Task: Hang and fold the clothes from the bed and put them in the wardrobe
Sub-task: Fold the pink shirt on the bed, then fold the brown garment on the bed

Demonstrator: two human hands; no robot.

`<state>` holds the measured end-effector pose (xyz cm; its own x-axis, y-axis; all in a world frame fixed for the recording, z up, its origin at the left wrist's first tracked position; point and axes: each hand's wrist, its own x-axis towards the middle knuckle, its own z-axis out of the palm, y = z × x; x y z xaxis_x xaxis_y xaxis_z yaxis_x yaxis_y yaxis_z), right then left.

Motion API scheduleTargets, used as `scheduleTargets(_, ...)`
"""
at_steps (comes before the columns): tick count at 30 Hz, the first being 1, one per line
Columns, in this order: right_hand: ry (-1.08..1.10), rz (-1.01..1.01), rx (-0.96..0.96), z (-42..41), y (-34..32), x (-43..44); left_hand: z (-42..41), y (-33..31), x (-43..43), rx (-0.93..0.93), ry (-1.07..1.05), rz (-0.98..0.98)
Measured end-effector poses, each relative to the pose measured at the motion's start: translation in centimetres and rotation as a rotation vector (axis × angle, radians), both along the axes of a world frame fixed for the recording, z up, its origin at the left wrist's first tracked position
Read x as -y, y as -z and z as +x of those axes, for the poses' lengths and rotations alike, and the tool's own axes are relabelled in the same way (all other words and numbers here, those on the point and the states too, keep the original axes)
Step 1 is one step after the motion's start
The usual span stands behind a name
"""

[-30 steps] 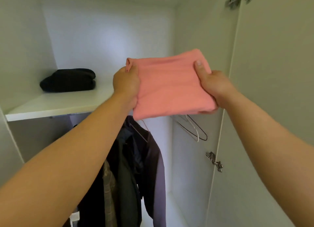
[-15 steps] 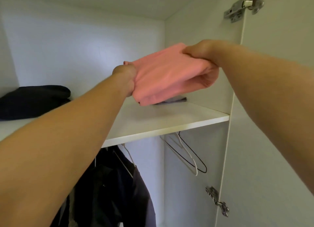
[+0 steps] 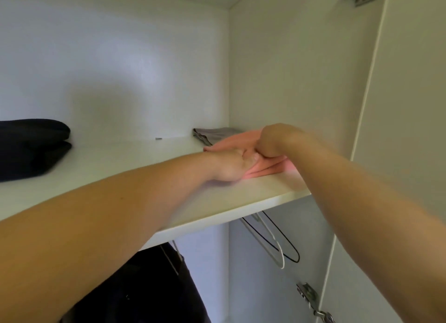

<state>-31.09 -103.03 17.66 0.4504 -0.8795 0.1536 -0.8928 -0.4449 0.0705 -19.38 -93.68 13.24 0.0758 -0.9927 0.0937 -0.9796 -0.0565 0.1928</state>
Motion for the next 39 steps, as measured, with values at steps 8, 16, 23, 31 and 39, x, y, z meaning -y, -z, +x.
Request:
scheduleTargets(8,-0.008,-0.004,-0.003,0.4,0.5,-0.4,1.6,0.3,-2.1,-0.229,-0.028,-0.127)
scheduleTargets(16,-0.202,-0.178,0.343,-1.4,-0.3,-6.2,1.3,-2.3,-9.9,0.114,-0.229,-0.126)
scheduleTargets(23,-0.564,-0.051,0.75,-2.1,2.5,-19.1,0.3,0.9,-23.7,-0.104,-0.381,-0.555)
scheduleTargets(31,-0.863,0.256,0.866,-2.1,11.7,-34.2,-6.6,11.1,-40.1,-0.319,-0.657,-0.89)
scheduleTargets(39,-1.361,0.882,0.452,-3.7,27.0,-50.8,-21.2,25.4,-56.6,-0.39,-1.442,-0.815)
